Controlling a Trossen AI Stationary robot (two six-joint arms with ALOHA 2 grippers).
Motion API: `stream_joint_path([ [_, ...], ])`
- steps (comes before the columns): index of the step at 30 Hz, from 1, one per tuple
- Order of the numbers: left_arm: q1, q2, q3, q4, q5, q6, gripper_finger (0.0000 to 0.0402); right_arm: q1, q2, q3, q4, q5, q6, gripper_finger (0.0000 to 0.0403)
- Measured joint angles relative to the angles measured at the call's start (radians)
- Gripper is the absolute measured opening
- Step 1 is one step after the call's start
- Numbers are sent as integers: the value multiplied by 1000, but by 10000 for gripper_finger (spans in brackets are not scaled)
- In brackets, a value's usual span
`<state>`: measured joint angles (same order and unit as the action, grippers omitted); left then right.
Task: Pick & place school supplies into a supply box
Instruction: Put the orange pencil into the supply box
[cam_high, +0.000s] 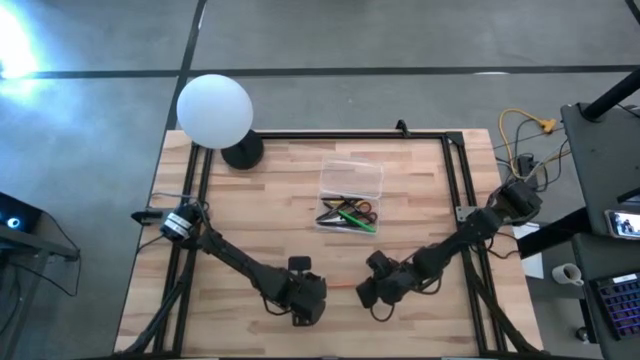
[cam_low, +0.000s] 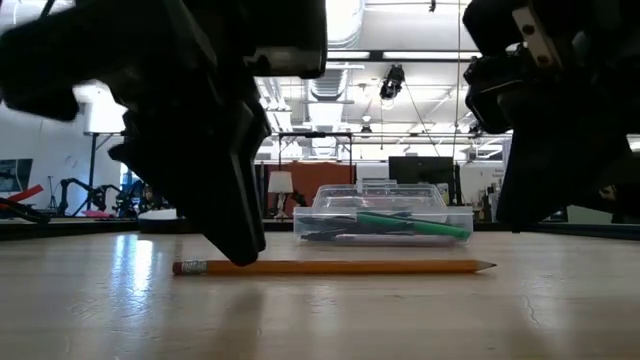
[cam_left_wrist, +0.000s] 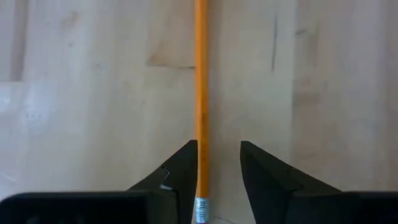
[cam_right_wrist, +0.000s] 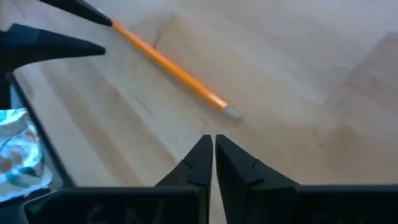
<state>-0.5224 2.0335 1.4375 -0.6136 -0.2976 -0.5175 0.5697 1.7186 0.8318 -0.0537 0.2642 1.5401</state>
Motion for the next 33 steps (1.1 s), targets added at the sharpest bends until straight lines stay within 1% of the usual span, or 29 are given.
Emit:
stream_joint_path([
  [3,6,0,-7,3,-18,0,105,-4,-1,-2,0,0,-4,13],
  [8,8,0,-29,19,-18,0,105,-4,-1,-2,2,-1,-7,13],
  [20,13,-2,-64,64,4,-1,104,-33,3,-2,2,-1,-48,13],
  [26,13,-2,-67,68,7,1,104,-36,22,-1,35,-8,56,13],
  [33,14,-2,-68,73,9,2,104,-36,46,-1,42,-9,111,13],
])
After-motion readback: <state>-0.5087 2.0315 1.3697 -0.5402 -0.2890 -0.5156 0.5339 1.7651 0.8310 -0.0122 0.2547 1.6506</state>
